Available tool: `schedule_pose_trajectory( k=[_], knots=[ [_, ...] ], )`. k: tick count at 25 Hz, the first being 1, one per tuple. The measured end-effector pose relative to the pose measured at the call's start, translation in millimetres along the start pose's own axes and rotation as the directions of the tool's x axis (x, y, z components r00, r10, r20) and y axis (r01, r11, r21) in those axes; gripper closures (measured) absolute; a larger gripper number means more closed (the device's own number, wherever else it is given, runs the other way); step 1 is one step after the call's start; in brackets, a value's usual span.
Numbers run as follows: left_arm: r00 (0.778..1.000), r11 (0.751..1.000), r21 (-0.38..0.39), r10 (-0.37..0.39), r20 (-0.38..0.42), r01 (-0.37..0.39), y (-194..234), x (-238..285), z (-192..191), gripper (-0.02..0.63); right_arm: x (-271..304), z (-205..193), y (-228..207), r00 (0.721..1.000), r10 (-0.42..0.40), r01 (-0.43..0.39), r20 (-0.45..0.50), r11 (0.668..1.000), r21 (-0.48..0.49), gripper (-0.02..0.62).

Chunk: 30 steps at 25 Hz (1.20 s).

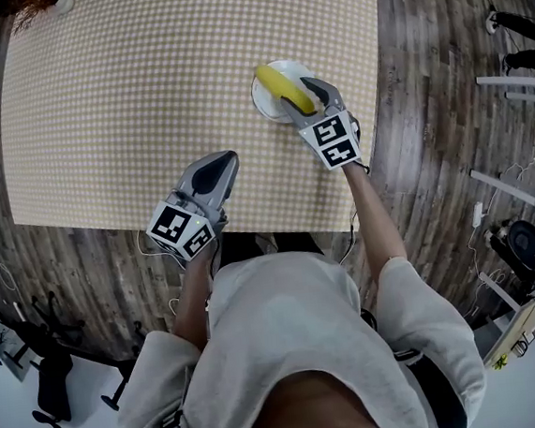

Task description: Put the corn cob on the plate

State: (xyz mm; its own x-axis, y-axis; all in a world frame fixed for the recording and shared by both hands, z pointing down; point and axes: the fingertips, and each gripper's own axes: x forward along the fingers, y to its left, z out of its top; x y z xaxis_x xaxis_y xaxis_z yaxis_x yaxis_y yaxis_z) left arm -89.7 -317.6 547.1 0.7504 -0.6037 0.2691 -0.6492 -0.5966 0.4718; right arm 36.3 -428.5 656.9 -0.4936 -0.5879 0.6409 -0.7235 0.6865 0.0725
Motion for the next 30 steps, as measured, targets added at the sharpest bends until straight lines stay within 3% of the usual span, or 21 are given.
schedule_pose_trajectory(
  k=[10, 20, 24, 30],
  knots=[
    [0.999, 0.995, 0.098, -0.022, 0.047, 0.017, -41, -9, 31, 0.598, -54, 15, -1, 0.995, -0.08, 0.071, 0.066, 0.99, 0.119, 0.59],
    [0.994, 0.976, 0.217, -0.053, 0.1, 0.03, -118, -22, 53, 0.598, -144, 23, 28, 0.979, -0.05, 0.018, 0.195, 0.987, 0.162, 0.595],
    [0.989, 0.961, 0.276, -0.045, 0.138, 0.005, -139, -18, 63, 0.598, -173, 43, 26, 0.952, -0.039, -0.004, 0.303, 0.99, 0.14, 0.595],
    [0.988, 0.954, 0.298, -0.05, 0.149, 0.003, -175, -26, 54, 0.598, -227, 57, 39, 0.907, -0.057, -0.02, 0.418, 0.984, 0.178, 0.595]
  ],
)
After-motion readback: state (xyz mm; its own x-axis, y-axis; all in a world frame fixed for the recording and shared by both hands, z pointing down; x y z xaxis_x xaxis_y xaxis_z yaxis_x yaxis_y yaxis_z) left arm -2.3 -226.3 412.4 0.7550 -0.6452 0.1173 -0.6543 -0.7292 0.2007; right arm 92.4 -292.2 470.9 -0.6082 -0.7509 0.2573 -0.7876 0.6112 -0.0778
